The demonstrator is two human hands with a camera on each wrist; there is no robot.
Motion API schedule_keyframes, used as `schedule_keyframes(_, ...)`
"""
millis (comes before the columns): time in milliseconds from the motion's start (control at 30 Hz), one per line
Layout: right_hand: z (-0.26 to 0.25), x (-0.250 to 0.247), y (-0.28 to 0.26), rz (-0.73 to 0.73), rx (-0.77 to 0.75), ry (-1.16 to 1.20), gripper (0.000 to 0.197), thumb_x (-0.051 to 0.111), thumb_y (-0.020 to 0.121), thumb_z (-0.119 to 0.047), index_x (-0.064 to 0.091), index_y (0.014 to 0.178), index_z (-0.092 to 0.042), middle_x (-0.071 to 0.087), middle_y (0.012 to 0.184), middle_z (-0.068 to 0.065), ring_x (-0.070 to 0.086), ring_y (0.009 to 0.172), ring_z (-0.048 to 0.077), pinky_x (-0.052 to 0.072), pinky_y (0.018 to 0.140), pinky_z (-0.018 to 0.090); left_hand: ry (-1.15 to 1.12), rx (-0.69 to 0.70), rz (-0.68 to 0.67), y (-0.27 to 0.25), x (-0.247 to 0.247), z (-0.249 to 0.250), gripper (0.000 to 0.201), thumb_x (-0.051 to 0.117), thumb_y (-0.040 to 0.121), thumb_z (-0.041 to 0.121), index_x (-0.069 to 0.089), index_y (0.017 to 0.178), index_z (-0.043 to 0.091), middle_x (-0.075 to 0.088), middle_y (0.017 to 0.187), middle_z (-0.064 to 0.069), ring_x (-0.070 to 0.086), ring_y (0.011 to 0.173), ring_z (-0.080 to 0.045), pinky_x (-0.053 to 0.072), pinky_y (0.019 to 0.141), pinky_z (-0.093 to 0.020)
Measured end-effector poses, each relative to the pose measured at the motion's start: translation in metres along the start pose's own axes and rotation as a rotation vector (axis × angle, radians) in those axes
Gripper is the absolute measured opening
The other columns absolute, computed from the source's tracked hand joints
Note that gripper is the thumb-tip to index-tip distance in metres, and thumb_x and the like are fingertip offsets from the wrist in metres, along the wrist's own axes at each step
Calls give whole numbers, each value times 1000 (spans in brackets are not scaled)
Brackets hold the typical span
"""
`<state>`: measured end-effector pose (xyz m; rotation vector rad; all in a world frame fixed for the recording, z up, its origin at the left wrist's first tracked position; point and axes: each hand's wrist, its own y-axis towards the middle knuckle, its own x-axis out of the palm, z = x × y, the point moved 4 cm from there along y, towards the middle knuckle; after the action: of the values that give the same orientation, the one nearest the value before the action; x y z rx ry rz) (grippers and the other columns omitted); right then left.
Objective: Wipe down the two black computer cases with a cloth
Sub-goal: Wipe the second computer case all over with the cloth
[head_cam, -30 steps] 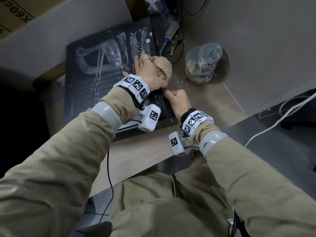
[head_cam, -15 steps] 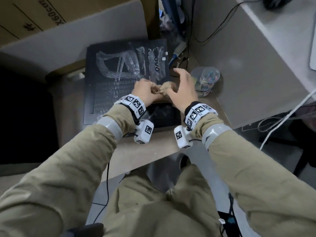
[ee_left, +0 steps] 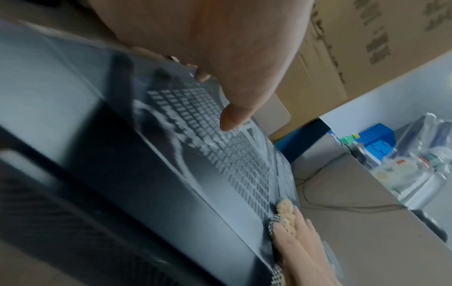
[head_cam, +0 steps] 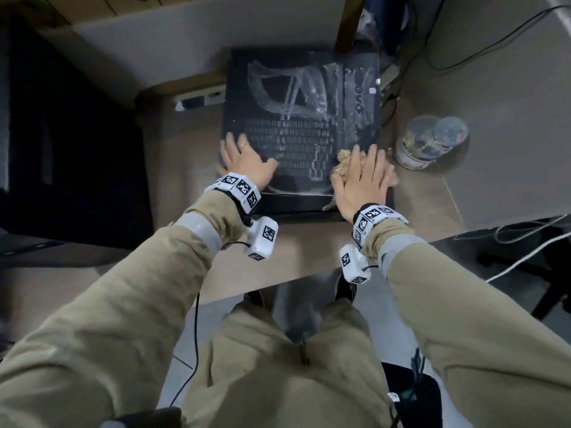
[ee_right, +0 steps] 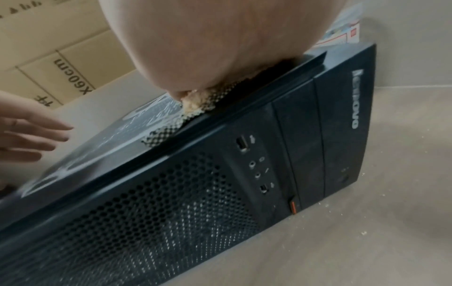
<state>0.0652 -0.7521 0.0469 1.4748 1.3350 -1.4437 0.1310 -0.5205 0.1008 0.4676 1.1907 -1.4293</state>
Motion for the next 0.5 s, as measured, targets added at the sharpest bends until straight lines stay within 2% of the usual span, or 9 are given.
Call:
schedule_keyframes(33, -8, 3, -2, 5, 2, -19, 75, 25, 102, -53, -2, 161, -17, -9, 167, 16, -12, 154, 32, -9, 123, 53, -69, -60, -7, 4, -5, -16, 86, 59, 89, 38, 14, 157, 11, 3, 166, -9, 1, 153, -28, 9, 123, -48)
schedule_keyframes(100, -30, 8, -9, 14, -10, -18, 75, 26, 101, -55, 1, 161, -17, -7, 167, 16, -10, 154, 32, -8, 122, 54, -274, -175, -51, 9, -10, -44, 79, 57, 93, 33, 17, 154, 4, 21, 161, -15, 24, 147, -32, 23, 119, -40)
schedule_keyframes(167, -61, 14, -13, 17, -49, 0, 75, 28, 102, -55, 2, 161, -17, -7, 167, 15, -10, 154, 32, -8, 123, 54, -433, -239, -147, 11, -12, -66, 61, 54, 96, 30, 33, 145, -1, 46, 143, -18, 47, 130, -34, 36, 102, -34)
schedule_keyframes(200, -79, 18, -15, 12, -74, -3, 75, 28, 102, -55, 1, 161, -17, -8, 167, 14, -11, 154, 32, -8, 123, 54, -485, -235, -191, 10, -13, -75, 52, 52, 97, 29, 42, 139, -1, 54, 134, -16, 53, 123, -33, 38, 96, -32)
schedule_keyframes(267, -114, 24, -17, -10, -116, -6, 75, 27, 102, -54, -1, 161, -18, -10, 167, 13, -12, 154, 31, -9, 123, 53, -577, -186, -231, 11, -14, -90, 29, 50, 99, 27, 58, 117, 6, 60, 113, -10, 57, 108, -28, 41, 90, -32)
schedule_keyframes(333, -146, 29, -17, -25, -160, -11, 75, 26, 101, -54, -1, 161, -19, -11, 167, 12, -13, 154, 31, -9, 123, 52, -663, -181, -262, 14, -16, -104, 17, 51, 98, 27, 61, 91, 15, 59, 92, -6, 57, 93, -26, 44, 83, -35)
schedule_keyframes(367, -158, 30, -16, -28, -180, -17, 75, 26, 101, -54, -1, 161, -19, -11, 167, 12, -13, 154, 30, -10, 123, 51, -702, -192, -292, 14, -17, -108, 18, 51, 97, 28, 59, 87, 16, 58, 85, -6, 54, 86, -25, 43, 76, -34)
schedule_keyframes(433, -186, 34, -16, -39, -238, -34, 74, 26, 101, -54, -1, 161, -19, -10, 168, 12, -12, 154, 31, -10, 122, 51, -793, -228, -358, 14, -23, -116, 17, 52, 96, 28, 58, 88, 14, 56, 83, -7, 52, 80, -23, 41, 66, -29)
schedule_keyframes(500, -214, 39, -17, -40, -311, -52, 74, 28, 101, -52, 0, 161, -19, -8, 168, 12, -10, 154, 31, -9, 122, 51, -854, -252, -398, 14, -31, -122, 16, 51, 97, 27, 57, 92, 12, 58, 84, -6, 56, 76, -21, 43, 62, -25)
